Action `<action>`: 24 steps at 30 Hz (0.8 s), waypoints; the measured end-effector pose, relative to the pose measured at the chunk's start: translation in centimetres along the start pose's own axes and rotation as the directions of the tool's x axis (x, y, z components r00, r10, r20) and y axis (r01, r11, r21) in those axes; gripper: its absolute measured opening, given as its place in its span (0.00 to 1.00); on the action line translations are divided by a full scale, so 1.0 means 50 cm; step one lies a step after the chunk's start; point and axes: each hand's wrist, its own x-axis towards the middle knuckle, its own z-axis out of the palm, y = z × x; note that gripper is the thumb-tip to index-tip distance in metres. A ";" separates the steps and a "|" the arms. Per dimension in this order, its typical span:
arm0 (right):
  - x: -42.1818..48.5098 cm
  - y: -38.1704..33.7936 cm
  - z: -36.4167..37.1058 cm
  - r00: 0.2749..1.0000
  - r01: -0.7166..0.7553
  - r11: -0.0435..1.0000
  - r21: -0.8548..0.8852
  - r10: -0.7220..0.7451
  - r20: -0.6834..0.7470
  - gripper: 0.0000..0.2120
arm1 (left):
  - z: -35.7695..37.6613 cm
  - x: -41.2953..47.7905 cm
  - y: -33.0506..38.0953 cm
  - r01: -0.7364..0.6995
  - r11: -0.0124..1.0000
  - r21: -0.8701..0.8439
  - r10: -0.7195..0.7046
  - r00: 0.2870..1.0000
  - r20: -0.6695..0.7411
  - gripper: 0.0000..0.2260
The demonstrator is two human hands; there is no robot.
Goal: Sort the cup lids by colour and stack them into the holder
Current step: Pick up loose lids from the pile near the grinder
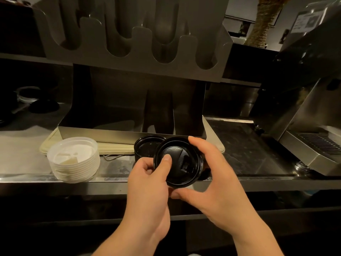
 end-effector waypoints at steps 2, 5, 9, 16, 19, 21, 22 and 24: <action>0.004 0.002 -0.002 0.999 -0.035 0.991 0.128 0.036 -0.002 0.44 | 0.002 0.001 0.000 0.007 1.000 0.008 -0.008 0.999 0.047 0.04; 0.017 0.034 -0.010 0.990 -0.096 0.954 0.285 0.122 -0.074 0.40 | 0.000 0.000 0.006 0.064 0.995 -0.078 -0.050 0.984 0.170 0.13; 0.046 0.131 -0.040 0.928 -0.252 0.930 0.267 0.310 -0.204 0.32 | -0.018 0.004 0.021 0.045 0.987 -0.154 -0.027 0.993 0.114 0.15; 0.071 0.179 -0.028 0.936 -0.338 0.937 0.092 0.324 0.135 0.31 | -0.033 0.021 0.015 0.035 0.989 -0.146 -0.024 0.997 0.080 0.14; 0.080 0.179 -0.016 0.935 -0.325 0.946 -0.004 0.322 0.149 0.30 | -0.030 0.027 0.004 0.028 0.989 -0.144 -0.017 0.997 0.076 0.14; 0.078 0.179 -0.013 0.930 -0.335 0.942 -0.022 0.334 0.151 0.30 | -0.028 0.029 0.000 0.028 0.990 -0.139 -0.018 0.997 0.071 0.12; 0.077 0.178 -0.013 0.928 -0.339 0.940 -0.030 0.340 0.154 0.30 | -0.028 0.029 -0.001 0.026 0.990 -0.141 -0.016 0.997 0.071 0.12; 0.077 0.175 -0.011 0.927 -0.327 0.942 -0.075 0.335 0.168 0.31 | -0.028 0.029 -0.003 0.018 0.989 -0.148 -0.008 0.997 0.072 0.12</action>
